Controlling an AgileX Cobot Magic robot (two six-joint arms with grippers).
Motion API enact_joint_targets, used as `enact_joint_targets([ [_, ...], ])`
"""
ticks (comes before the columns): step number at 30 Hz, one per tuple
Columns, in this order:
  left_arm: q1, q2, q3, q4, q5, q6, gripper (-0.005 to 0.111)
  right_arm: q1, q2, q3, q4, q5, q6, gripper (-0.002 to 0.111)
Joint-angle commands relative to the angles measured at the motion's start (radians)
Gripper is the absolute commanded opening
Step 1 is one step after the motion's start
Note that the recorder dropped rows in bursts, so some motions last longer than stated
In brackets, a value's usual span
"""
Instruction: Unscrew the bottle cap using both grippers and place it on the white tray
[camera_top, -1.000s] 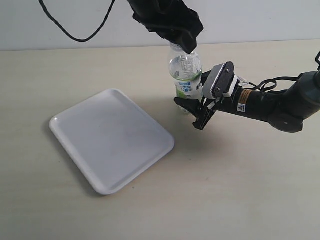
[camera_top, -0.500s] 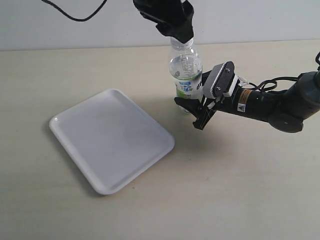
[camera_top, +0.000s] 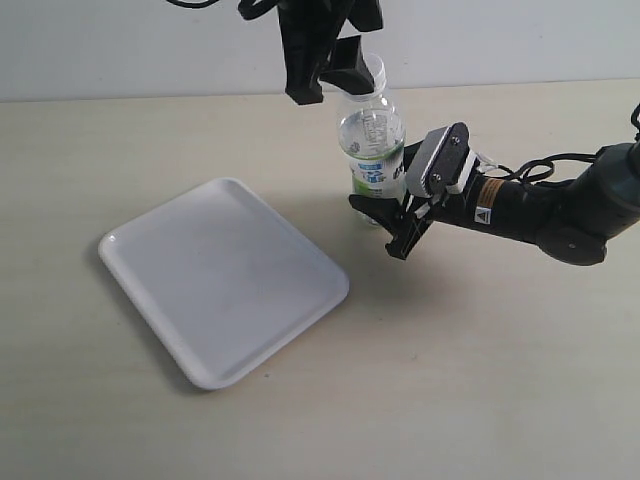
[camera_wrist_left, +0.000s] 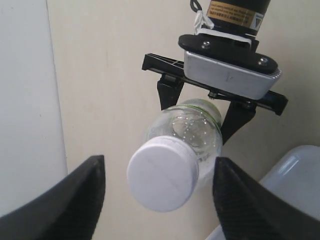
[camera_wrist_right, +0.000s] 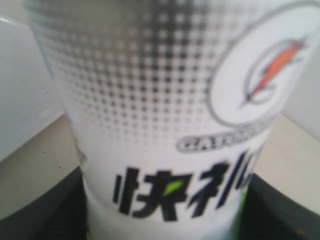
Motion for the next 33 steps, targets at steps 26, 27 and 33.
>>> enact_joint_targets([
  [26,-0.005,0.038,-0.001,0.014,-0.014,-0.058,0.040,-0.002,0.019,0.002,-0.011,0.127,-0.020,0.000],
  [27,-0.005,0.038,-0.001,0.020,-0.012,-0.065,0.034,-0.002,0.019,0.002,-0.011,0.127,-0.020,0.000],
  [33,-0.005,0.038,-0.001,0.019,-0.015,-0.083,0.000,-0.002,0.019,0.002,-0.011,0.127,-0.020,0.000],
])
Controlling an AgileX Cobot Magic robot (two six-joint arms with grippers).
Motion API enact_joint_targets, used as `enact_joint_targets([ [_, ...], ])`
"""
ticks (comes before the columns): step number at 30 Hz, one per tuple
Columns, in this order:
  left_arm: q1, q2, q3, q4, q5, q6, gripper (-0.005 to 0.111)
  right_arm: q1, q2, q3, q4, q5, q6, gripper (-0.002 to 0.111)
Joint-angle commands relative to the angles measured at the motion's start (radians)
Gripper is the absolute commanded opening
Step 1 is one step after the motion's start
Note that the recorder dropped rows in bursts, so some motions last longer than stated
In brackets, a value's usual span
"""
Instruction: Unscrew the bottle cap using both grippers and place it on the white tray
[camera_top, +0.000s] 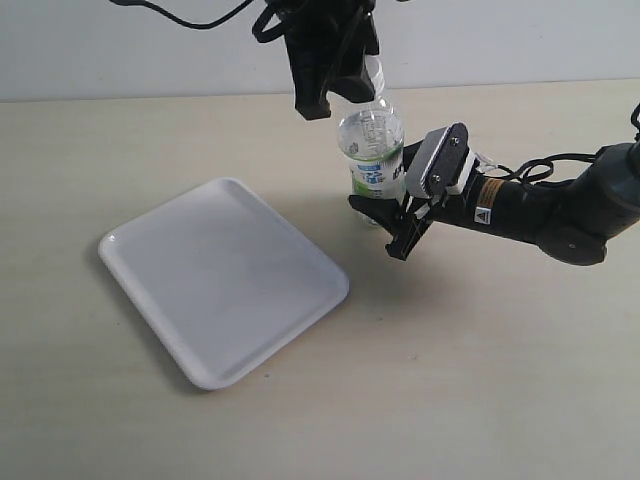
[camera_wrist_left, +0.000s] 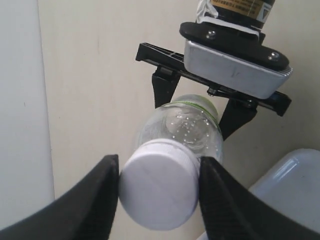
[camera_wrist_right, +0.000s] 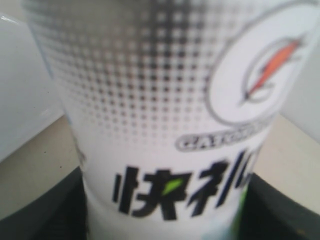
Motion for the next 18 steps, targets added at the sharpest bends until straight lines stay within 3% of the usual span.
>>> enact_joint_targets([
  [1,-0.005,-0.003,-0.001,-0.003,-0.009,-0.072,0.000,-0.002,0.019,0.002,-0.009,0.124,-0.014,0.000],
  [9,-0.005,-0.005,-0.001,-0.014,-0.024,-0.604,0.000,-0.002,0.019,0.002,-0.003,0.124,-0.014,0.000],
  [13,-0.005,-0.005,-0.001,0.007,-0.033,-0.969,0.000,-0.002,0.019,0.002,-0.003,0.124,-0.014,0.000],
  [18,-0.005,-0.005,-0.005,0.010,-0.035,-1.063,0.000,-0.002,0.019,0.002,-0.006,0.124,-0.014,0.000],
])
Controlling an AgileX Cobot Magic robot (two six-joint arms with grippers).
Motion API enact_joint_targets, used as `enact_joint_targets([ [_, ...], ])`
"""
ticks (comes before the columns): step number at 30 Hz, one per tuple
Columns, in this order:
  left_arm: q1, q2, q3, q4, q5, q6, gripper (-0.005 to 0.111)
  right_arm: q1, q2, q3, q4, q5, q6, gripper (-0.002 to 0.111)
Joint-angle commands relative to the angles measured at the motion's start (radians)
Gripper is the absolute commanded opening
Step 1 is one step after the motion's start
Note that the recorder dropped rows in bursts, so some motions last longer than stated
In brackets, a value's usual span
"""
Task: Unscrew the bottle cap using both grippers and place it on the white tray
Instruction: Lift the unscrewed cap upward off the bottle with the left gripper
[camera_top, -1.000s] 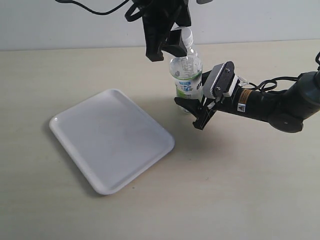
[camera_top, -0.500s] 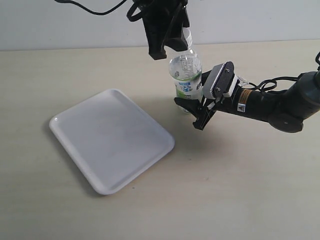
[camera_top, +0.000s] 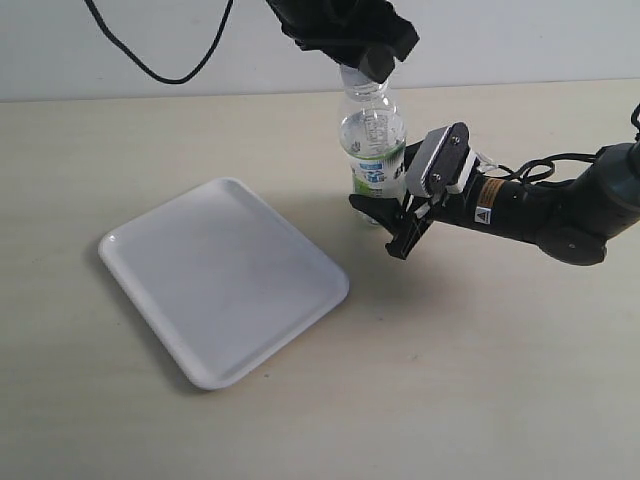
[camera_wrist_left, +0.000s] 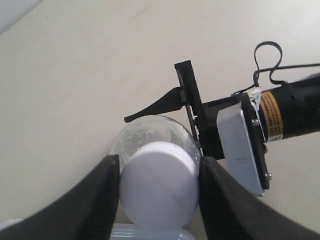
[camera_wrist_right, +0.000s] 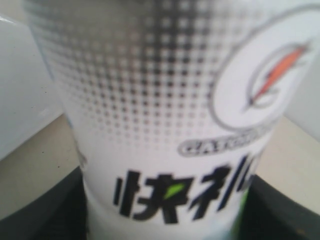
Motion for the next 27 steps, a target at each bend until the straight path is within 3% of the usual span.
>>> enact_joint_targets([
  [1,-0.005,-0.005,-0.013,0.008,0.000,-0.088,0.000,-0.002,0.019,0.002,-0.011,0.124,-0.016,0.000],
  [10,-0.005,-0.005,-0.148,0.008,0.015,-0.076,0.000,-0.002,0.019,0.002,-0.011,0.124,-0.016,0.000],
  [15,-0.005,-0.011,-0.193,0.038,0.089,0.114,0.000,-0.002,0.019,0.002,-0.011,0.124,-0.016,0.000],
  [27,0.024,-0.095,-0.193,0.062,0.273,0.370,0.000,-0.002,0.019,0.002,-0.012,0.124,0.067,0.000],
])
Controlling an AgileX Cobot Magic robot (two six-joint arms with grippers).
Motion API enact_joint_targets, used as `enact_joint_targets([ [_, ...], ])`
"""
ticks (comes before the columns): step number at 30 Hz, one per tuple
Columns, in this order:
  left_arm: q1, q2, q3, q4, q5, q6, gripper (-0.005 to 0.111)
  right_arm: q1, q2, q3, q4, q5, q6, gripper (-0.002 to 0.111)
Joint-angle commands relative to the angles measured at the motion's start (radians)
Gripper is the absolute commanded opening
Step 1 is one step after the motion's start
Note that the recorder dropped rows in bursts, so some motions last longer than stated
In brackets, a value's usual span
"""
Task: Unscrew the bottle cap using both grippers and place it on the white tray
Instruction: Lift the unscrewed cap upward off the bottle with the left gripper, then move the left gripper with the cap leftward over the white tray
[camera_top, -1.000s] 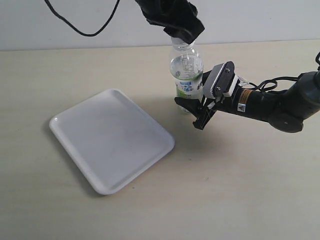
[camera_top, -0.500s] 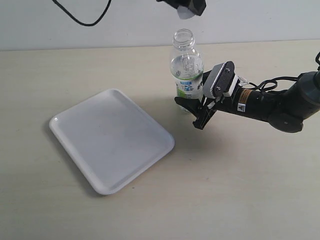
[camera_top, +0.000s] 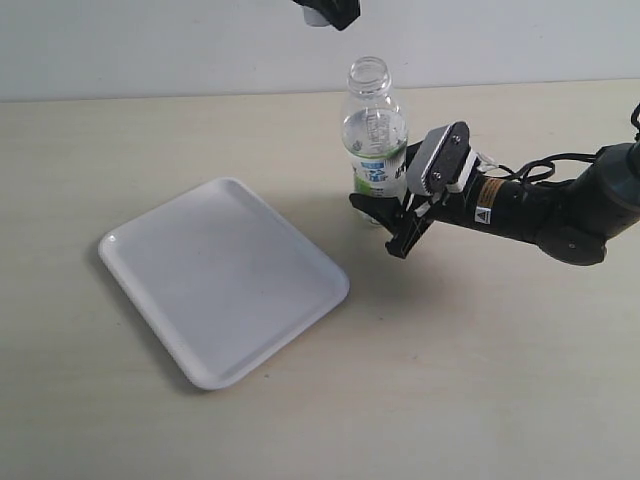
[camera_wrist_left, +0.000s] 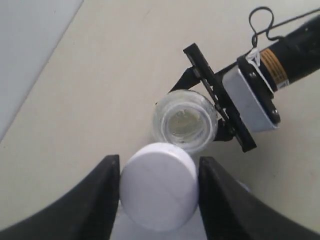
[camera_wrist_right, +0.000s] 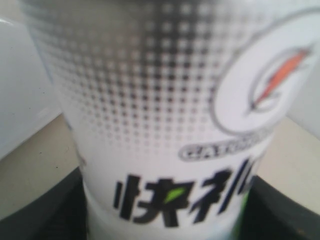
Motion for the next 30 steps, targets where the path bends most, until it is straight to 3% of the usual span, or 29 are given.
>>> enact_joint_targets([
  [1,0.004,-0.060,-0.010,-0.003,0.025,0.120,0.000,-0.002,0.016,0.000,-0.013,0.118,0.074,0.000],
  [11,0.008,-0.143,0.116,0.029,0.025,0.269,0.000,-0.002,-0.045,0.000,-0.011,0.116,0.331,0.000],
  [18,0.018,-0.146,0.407,0.118,0.019,0.321,0.000,-0.002,-0.053,0.000,-0.045,0.121,0.371,0.000],
  [25,0.045,-0.114,0.664,0.123,-0.211,0.345,0.000,-0.002,-0.053,0.000,-0.043,0.120,0.371,0.000],
  [30,0.092,-0.049,0.735,0.042,-0.294,0.342,0.000,-0.002,-0.053,0.000,-0.043,0.126,0.369,0.000],
])
